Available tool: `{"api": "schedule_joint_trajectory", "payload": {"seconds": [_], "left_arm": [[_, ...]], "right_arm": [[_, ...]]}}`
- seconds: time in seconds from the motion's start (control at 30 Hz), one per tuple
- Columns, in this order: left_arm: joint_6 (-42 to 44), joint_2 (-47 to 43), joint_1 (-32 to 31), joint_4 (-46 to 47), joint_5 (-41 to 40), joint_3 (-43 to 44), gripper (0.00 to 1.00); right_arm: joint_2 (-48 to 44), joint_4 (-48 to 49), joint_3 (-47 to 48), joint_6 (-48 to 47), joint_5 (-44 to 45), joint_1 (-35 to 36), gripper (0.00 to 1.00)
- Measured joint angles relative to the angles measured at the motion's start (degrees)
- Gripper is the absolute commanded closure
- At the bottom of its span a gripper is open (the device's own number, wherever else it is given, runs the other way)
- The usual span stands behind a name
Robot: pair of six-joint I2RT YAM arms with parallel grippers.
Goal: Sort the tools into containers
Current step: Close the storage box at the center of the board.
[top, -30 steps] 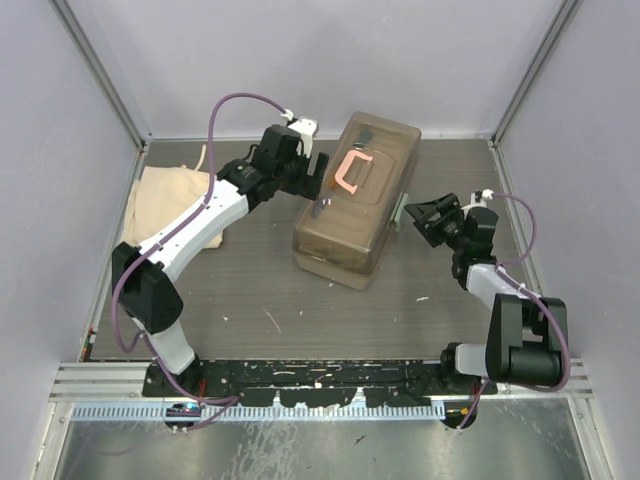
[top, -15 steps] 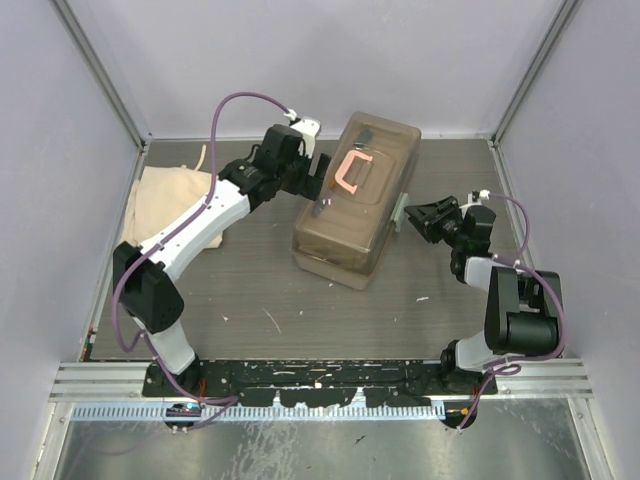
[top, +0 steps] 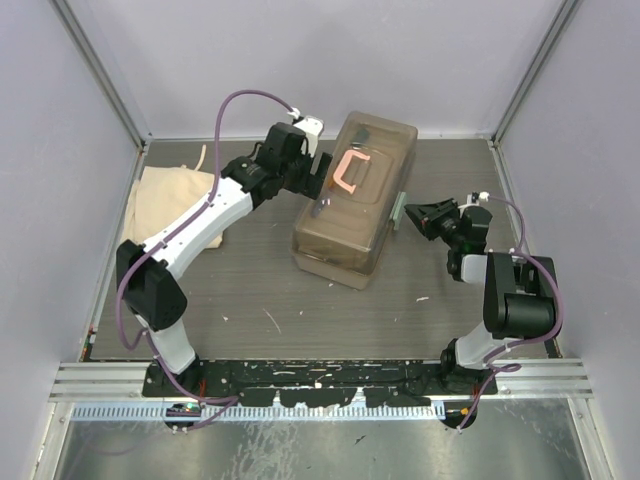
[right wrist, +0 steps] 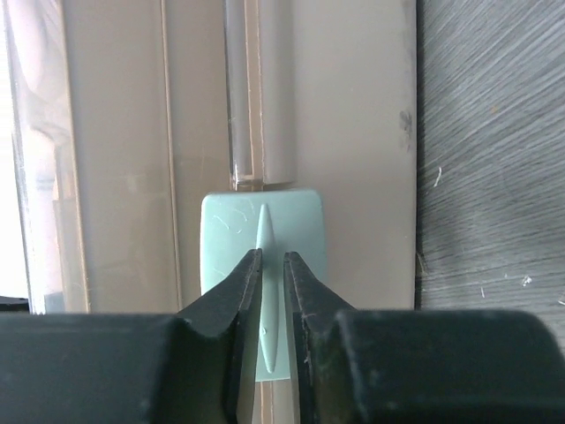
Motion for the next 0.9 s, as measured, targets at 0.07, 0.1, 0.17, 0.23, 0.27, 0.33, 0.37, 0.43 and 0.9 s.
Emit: {"api": "schedule_joint_trajectory", "payload": {"seconds": [0.07, 0.1, 0.17, 0.23, 0.27, 0.33, 0.37, 0.43, 0.9], "left_arm": [[0.0, 0.1, 0.0, -0.2, -0.2, 0.2, 0.12], [0.1, 0.2, 0.0, -0.3, -0.3, 0.4, 0.12], [0.2, 0.6, -0.1, -0.4, -0.6, 0.8, 0.12], [0.5, 0.9, -0.2, -0.4, -1.0, 1.2, 0.12], [0.7, 1.0, -0.2, -0.4, -1.2, 1.3, 0.12], [1.1, 1.2, -0.3, -0.5, -1.5, 1.6, 0.12], [1.2, 1.2, -0.4, -0.5, -1.6, 1.7, 0.12], [1.3, 1.4, -0.4, -0.5, -1.8, 1.8, 0.12], [1.2, 2.0, -0.5, -1.6, -2.3, 3.2, 0.11]], "right_arm": [[0.0, 0.6, 0.0, 0.3, 1.0, 0.6, 0.83], [0.0, 0.7, 0.0, 0.5, 1.5, 0.9, 0.83], [0.0, 0.9, 0.0, 0.5, 2.3, 1.4, 0.84], [0.0, 0.9, 0.0, 0.4, 3.1, 1.7, 0.85], [0.0, 0.9, 0.1, 0.3, 3.4, 1.9, 0.85], [-0.1, -0.1, 0.7, -0.3, 4.2, 2.2, 0.86], [-0.2, -1.1, 1.2, -0.8, 4.6, 2.4, 0.87], [-0.8, -3.6, 2.3, -2.1, 5.6, 2.8, 0.9], [-4.7, -18.4, 7.1, -11.0, 12.7, 5.8, 0.93]]}}
